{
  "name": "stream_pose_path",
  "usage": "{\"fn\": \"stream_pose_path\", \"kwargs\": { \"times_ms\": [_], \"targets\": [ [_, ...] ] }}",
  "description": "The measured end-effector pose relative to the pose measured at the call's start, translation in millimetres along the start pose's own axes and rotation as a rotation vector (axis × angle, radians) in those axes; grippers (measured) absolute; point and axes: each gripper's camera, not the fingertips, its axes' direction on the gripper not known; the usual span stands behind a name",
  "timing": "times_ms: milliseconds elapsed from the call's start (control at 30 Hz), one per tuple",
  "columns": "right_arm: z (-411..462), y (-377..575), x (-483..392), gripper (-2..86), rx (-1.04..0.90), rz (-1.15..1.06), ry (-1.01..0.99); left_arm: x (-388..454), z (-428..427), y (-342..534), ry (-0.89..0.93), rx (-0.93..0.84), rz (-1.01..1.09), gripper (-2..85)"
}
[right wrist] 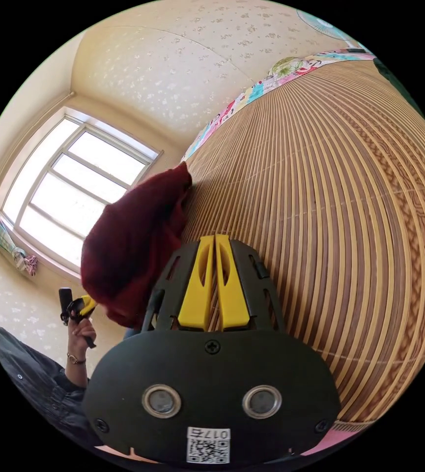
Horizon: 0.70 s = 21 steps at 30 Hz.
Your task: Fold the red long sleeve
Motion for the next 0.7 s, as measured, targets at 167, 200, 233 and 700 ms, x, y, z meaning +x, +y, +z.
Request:
{"fn": "stream_pose_path", "kwargs": {
  "times_ms": [167,200,233,700],
  "targets": [
    [-6.0,-0.8,7.4,0.4,0.000,-0.004,-0.012,38.6,2.2,-6.2,-0.042,-0.051,0.051,9.5],
    [-6.9,-1.0,8.2,0.4,-0.001,-0.004,-0.013,52.6,15.5,-21.7,-0.034,-0.087,0.083,10.9],
    [-8.6,-1.6,9.8,0.4,-0.003,-0.004,-0.016,60.2,23.8,-30.0,-0.031,-0.104,0.102,11.2],
    [-79.1,47.3,-13.5,0.9,0.006,-0.087,-0.601,162.4,154.6,-94.9,-0.130,-0.346,0.248,15.9]
  ]
}}
